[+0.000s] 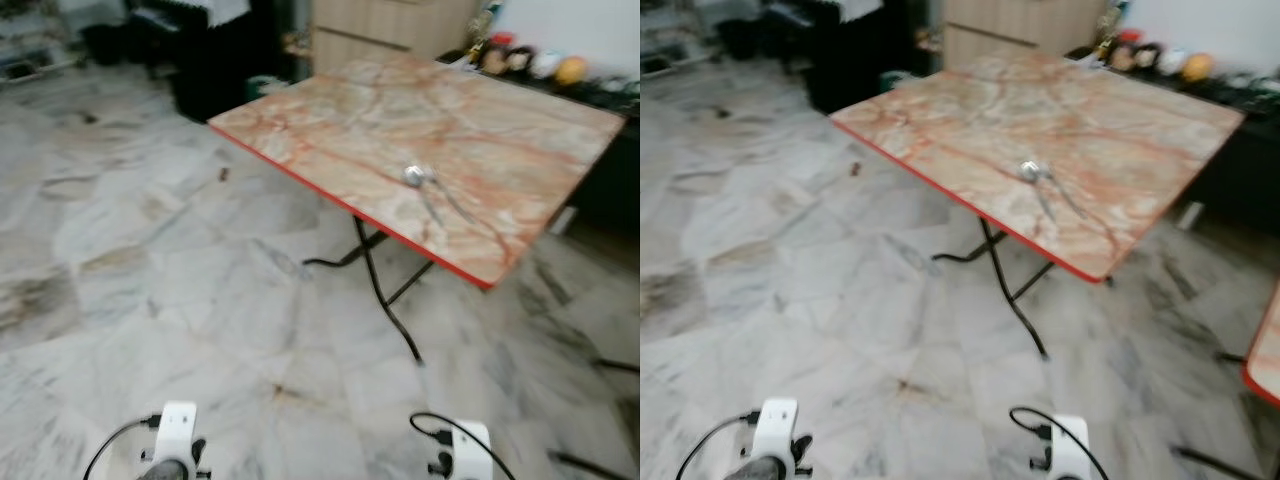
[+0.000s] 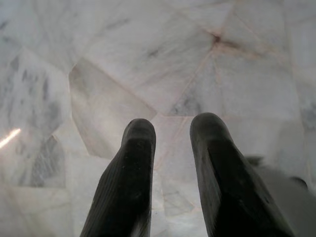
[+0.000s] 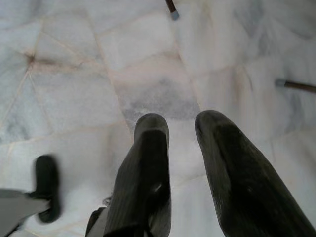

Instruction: Setting the table

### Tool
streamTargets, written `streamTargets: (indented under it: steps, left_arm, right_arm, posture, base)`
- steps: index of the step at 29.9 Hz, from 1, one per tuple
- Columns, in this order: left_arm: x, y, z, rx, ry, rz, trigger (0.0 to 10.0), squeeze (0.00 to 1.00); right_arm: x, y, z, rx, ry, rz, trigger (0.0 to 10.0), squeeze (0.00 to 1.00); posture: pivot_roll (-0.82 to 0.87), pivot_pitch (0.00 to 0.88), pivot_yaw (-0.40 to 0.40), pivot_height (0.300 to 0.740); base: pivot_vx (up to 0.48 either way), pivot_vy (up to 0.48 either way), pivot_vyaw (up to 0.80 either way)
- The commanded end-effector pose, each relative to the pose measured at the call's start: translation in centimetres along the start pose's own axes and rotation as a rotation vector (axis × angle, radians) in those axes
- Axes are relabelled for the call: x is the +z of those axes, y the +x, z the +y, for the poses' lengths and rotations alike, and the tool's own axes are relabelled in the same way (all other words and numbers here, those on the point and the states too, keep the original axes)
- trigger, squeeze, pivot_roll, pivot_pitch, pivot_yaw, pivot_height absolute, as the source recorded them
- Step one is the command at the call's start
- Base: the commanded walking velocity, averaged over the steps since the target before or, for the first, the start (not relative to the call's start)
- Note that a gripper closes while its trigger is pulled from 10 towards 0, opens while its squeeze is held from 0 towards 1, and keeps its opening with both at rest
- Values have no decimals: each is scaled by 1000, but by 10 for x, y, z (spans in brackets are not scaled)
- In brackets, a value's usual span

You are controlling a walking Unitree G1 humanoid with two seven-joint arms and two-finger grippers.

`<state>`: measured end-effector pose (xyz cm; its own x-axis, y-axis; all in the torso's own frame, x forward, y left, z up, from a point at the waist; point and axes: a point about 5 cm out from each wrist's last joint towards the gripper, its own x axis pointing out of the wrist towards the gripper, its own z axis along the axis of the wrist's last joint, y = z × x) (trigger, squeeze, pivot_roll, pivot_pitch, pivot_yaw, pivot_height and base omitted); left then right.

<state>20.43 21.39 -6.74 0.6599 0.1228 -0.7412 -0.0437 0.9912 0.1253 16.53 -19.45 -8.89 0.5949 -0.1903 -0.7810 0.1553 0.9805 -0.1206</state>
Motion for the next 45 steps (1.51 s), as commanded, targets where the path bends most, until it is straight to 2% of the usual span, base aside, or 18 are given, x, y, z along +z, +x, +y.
streamTargets:
  steps: [1,11,21,45]
  left_arm:
    - [-4,-1,5,20,-5,21,10000,0]
    - [-12,-3,9,21,-11,43,10000,0]
    - [-18,-4,11,16,21,67,10000,0]
    - [-25,-6,11,21,39,92,10000,0]
  right_arm:
    - [3,0,6,14,7,-2,10000,0]
    - [2,0,7,13,27,-5,10000,0]
    - [3,0,7,8,35,-11,10000,0]
    - [3,0,5,0,31,-16,10000,0]
  posture:
    - [68,0,-23,731]
    - [64,0,-19,731]
    - [63,0,-19,731]
    - [60,0,-20,731]
  base:
    - [0,0,800]
    - [0,0,80]
    - [0,0,0]
    - [310,0,0]
